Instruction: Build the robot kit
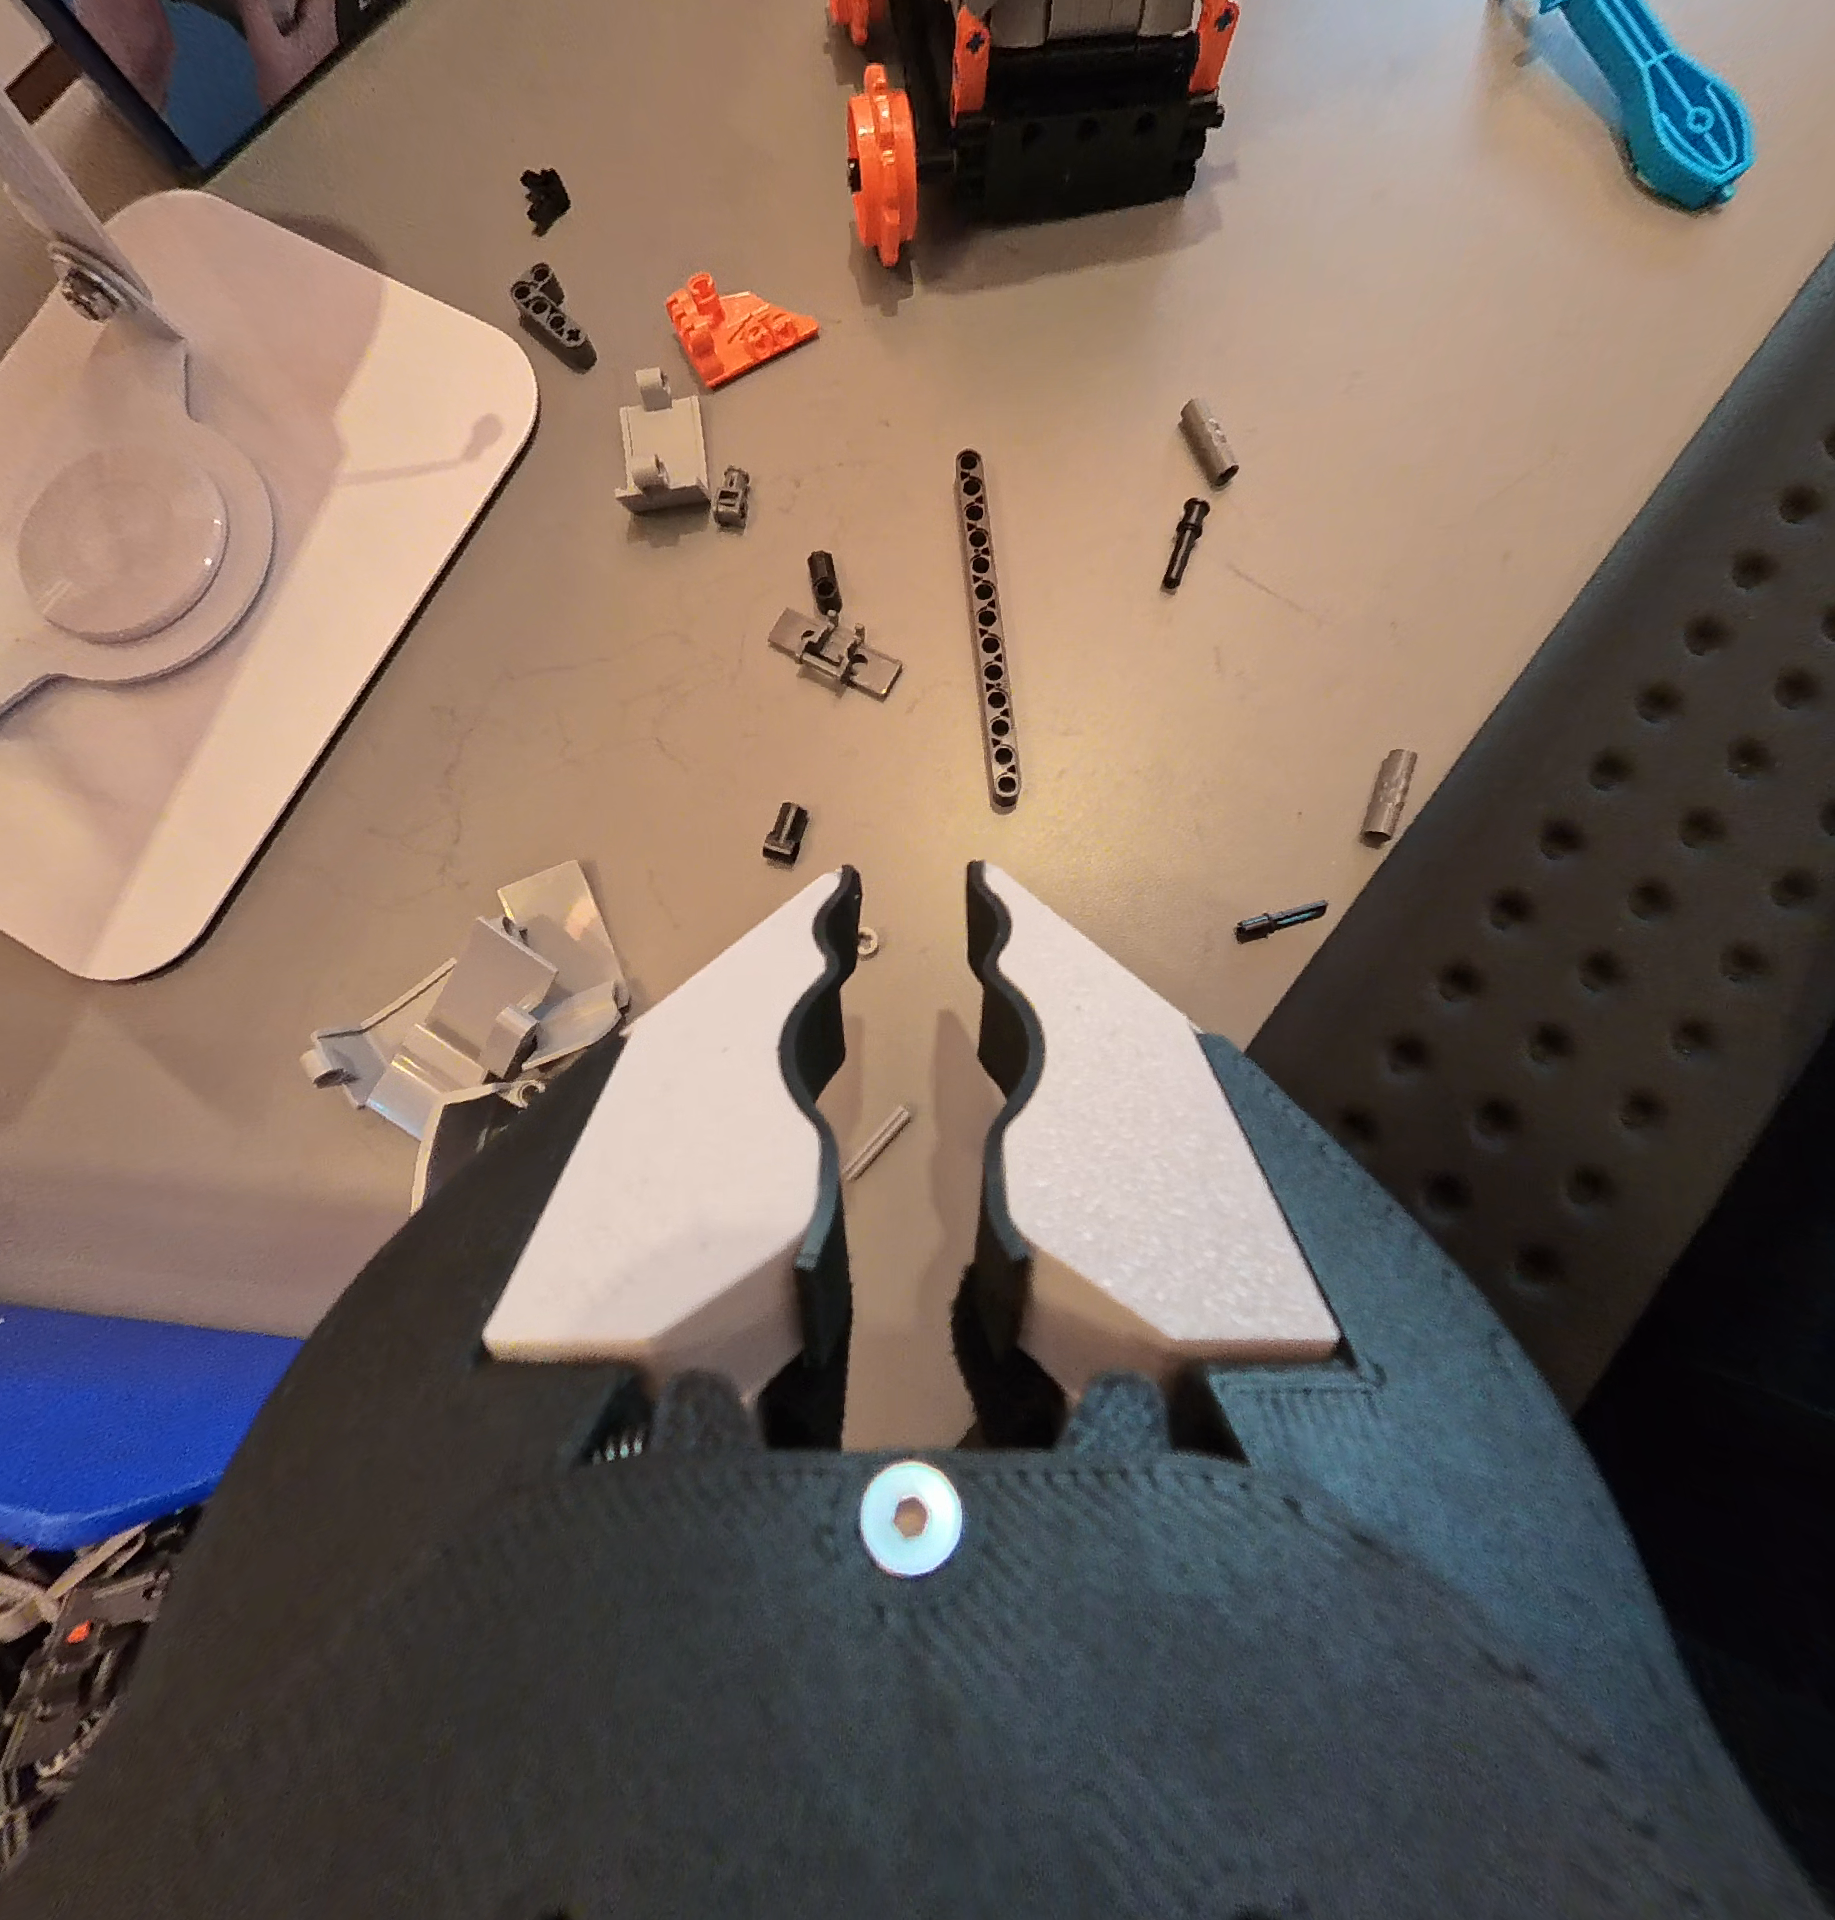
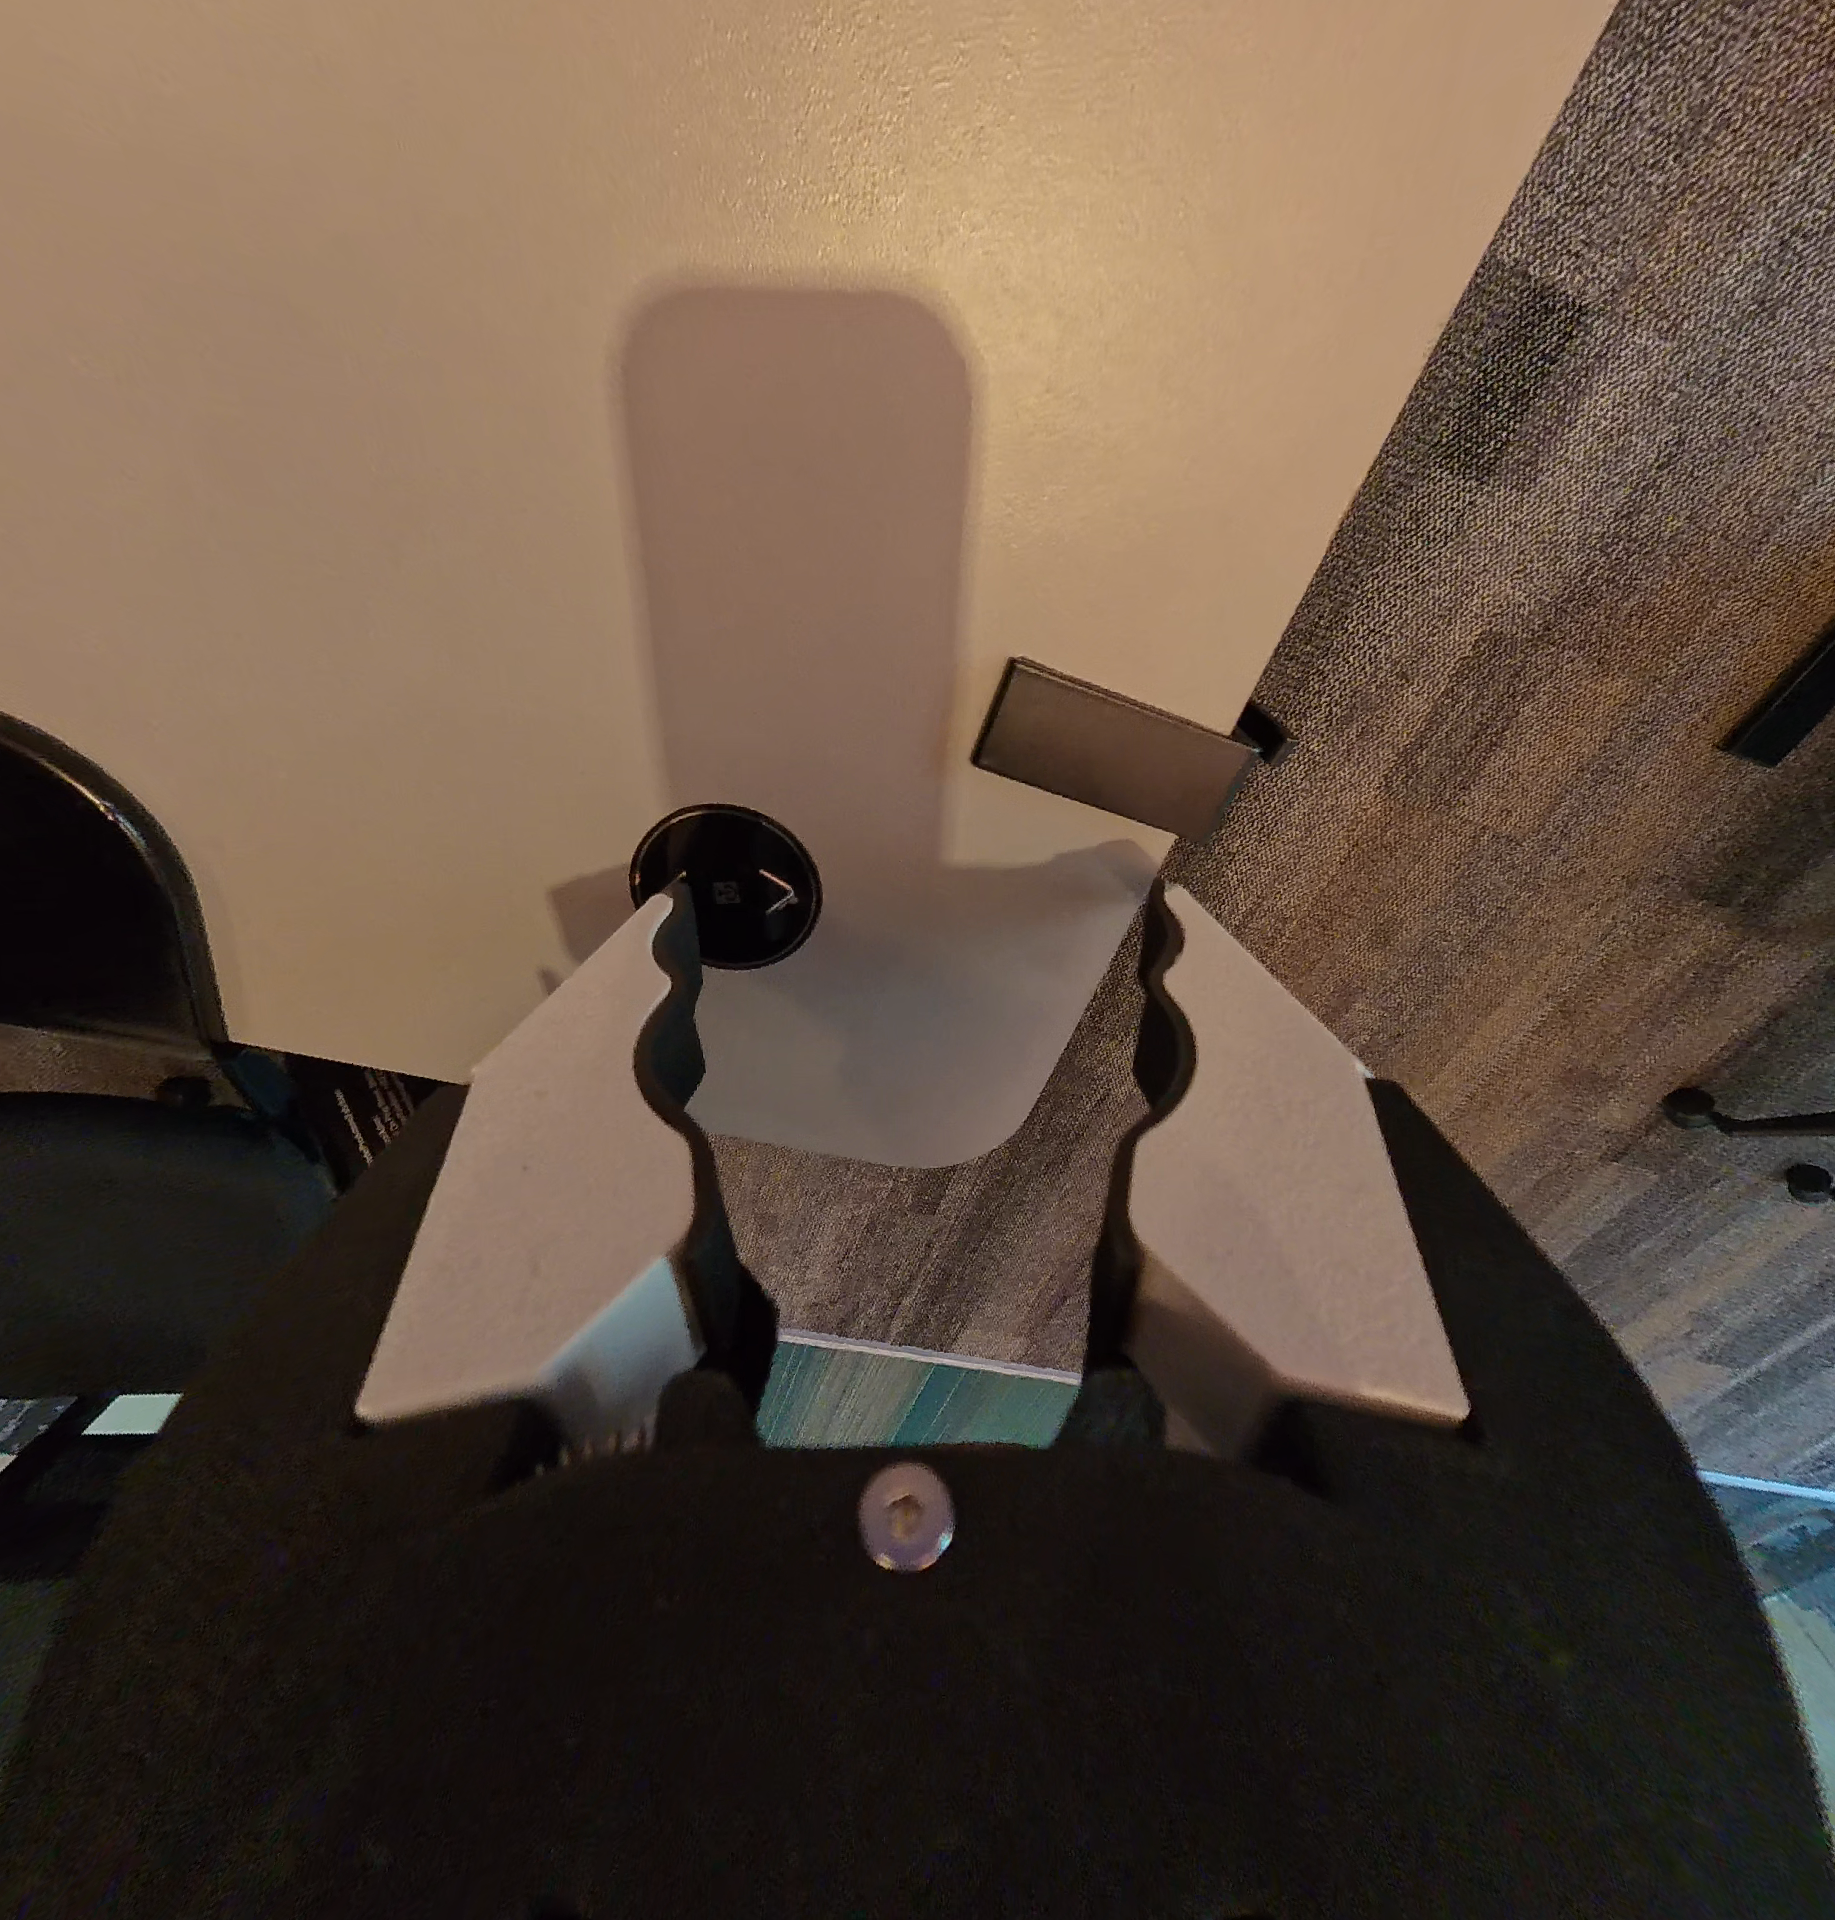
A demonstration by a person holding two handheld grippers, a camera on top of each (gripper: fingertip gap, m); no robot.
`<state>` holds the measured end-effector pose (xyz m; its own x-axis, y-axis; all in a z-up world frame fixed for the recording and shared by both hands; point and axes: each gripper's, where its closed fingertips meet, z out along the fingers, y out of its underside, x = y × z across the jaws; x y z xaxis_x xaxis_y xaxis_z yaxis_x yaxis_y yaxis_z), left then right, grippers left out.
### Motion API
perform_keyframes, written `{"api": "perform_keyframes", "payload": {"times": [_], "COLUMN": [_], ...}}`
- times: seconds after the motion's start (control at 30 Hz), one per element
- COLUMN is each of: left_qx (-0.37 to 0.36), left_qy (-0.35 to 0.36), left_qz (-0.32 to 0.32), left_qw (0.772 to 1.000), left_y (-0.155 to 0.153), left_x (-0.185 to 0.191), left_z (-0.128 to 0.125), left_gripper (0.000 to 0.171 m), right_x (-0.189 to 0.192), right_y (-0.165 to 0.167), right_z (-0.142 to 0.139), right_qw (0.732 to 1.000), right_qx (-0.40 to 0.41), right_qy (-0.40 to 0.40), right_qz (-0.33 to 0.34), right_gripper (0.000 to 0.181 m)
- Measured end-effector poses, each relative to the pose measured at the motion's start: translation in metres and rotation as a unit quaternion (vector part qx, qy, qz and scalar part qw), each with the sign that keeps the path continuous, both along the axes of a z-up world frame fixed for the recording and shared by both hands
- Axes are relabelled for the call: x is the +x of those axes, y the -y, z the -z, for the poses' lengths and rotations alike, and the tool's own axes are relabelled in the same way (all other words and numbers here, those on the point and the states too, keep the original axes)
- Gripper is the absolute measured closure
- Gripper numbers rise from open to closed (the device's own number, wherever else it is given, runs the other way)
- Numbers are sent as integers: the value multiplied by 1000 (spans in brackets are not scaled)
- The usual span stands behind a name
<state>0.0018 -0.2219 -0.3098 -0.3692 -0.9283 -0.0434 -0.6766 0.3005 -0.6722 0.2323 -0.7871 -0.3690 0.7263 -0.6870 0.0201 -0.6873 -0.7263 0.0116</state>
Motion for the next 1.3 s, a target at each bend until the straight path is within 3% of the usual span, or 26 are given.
{"api": "perform_keyframes", "payload": {"times": [0.83,1.3], "left_qx": [6,12], "left_qy": [42,58], "left_qz": [38,37], "left_qw": [998,998], "left_y": [31,32], "left_x": [20,19], "left_z": [7,13], "left_gripper": [147,146], "right_x": [-1,-1], "right_y": [-2,-3], "right_z": [-33,-51], "right_qw": [1000,1000], "right_qx": [7,5], "right_qy": [19,25], "right_qz": [-3,-5], "right_gripper": [101,103]}}
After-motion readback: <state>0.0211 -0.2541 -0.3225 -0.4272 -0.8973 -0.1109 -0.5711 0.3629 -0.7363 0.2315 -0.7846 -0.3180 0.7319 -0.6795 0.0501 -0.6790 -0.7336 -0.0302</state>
